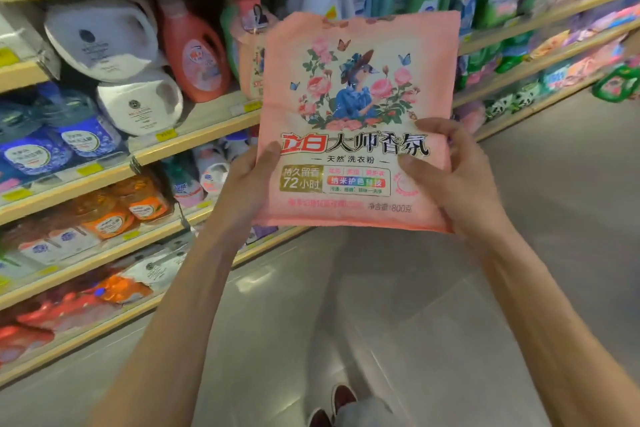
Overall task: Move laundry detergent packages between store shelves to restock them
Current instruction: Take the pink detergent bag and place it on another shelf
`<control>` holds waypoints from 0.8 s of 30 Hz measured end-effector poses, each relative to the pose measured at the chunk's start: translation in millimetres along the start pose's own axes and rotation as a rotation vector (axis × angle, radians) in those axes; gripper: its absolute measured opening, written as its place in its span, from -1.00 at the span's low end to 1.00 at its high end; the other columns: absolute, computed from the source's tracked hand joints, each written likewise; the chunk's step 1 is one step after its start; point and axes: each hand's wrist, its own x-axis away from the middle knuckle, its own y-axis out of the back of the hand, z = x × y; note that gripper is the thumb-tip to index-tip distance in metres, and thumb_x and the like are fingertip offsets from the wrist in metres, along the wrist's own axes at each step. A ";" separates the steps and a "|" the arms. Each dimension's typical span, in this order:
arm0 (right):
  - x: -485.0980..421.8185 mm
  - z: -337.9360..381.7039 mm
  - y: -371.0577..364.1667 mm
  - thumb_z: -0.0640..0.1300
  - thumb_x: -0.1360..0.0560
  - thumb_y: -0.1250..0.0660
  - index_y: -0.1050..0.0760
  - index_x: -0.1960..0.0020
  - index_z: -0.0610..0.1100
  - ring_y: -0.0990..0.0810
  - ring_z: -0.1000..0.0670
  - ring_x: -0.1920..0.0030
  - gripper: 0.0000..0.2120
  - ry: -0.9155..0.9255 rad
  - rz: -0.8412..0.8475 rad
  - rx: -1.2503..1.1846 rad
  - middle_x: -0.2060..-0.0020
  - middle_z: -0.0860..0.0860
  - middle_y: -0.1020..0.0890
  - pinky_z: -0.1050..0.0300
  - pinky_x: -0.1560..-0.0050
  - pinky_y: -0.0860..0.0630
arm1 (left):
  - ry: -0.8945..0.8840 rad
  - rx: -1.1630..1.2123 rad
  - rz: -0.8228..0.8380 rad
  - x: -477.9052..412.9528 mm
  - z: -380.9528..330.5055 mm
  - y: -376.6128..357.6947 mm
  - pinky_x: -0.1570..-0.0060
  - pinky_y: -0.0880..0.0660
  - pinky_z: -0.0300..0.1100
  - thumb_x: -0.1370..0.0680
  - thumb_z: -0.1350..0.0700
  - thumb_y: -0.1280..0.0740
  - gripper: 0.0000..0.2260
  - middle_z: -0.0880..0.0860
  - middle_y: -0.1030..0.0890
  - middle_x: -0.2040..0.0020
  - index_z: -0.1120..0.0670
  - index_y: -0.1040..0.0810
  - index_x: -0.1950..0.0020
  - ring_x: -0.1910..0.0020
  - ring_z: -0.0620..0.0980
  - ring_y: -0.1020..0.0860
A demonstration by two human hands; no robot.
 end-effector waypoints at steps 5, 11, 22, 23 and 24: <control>24.3 6.9 41.9 -0.35 -0.44 -0.47 -0.50 -0.13 0.01 -0.72 -0.06 -0.01 -0.61 -0.056 -0.116 -0.002 -0.07 -0.05 -0.70 0.02 0.13 -0.68 | 0.037 0.067 0.107 11.4 -6.2 -40.3 0.26 -0.62 -0.24 -0.68 -0.01 -0.24 -0.83 -0.08 -0.76 0.15 -0.05 -0.63 -0.04 0.23 -0.12 -0.72; 32.5 5.0 102.1 -0.37 -0.47 -0.43 -0.48 -0.18 -0.08 -0.73 -0.03 0.06 -0.63 -0.086 -0.225 -0.106 -0.04 -0.05 -0.72 0.10 0.23 -0.65 | 0.095 0.116 0.221 14.1 -23.5 -103.1 0.33 -0.63 -0.23 -0.66 0.02 -0.28 -0.84 -0.05 -0.76 0.17 -0.01 -0.64 -0.01 0.27 -0.10 -0.72; -13.6 11.0 261.7 -0.32 -0.46 -0.45 -0.53 -0.12 -0.03 -0.74 0.02 0.13 -0.68 -0.065 -0.368 -0.187 0.00 0.00 -0.73 0.17 0.30 -0.63 | 0.143 0.039 0.308 -19.9 -55.0 -276.0 0.24 -0.64 -0.21 -0.65 -0.03 -0.29 -0.76 0.01 -0.75 -0.01 0.02 -0.63 -0.23 0.12 -0.04 -0.73; -21.1 10.4 276.3 -0.32 -0.47 -0.45 -0.53 -0.12 -0.02 -0.74 0.00 0.11 -0.69 -0.066 -0.370 -0.188 -0.02 -0.01 -0.73 0.15 0.29 -0.63 | 0.146 0.045 0.302 -23.2 -56.9 -293.0 0.25 -0.64 -0.22 -0.65 -0.04 -0.27 -0.76 0.01 -0.76 0.00 0.02 -0.63 -0.21 0.12 -0.05 -0.73; -28.4 9.4 290.6 -0.32 -0.48 -0.44 -0.54 -0.11 -0.02 -0.74 -0.02 0.10 -0.70 -0.070 -0.371 -0.192 -0.04 -0.03 -0.72 0.13 0.27 -0.64 | 0.148 0.054 0.299 -25.9 -58.6 -309.8 0.26 -0.63 -0.23 -0.66 -0.04 -0.25 -0.76 0.00 -0.76 0.02 0.01 -0.64 -0.17 0.13 -0.06 -0.73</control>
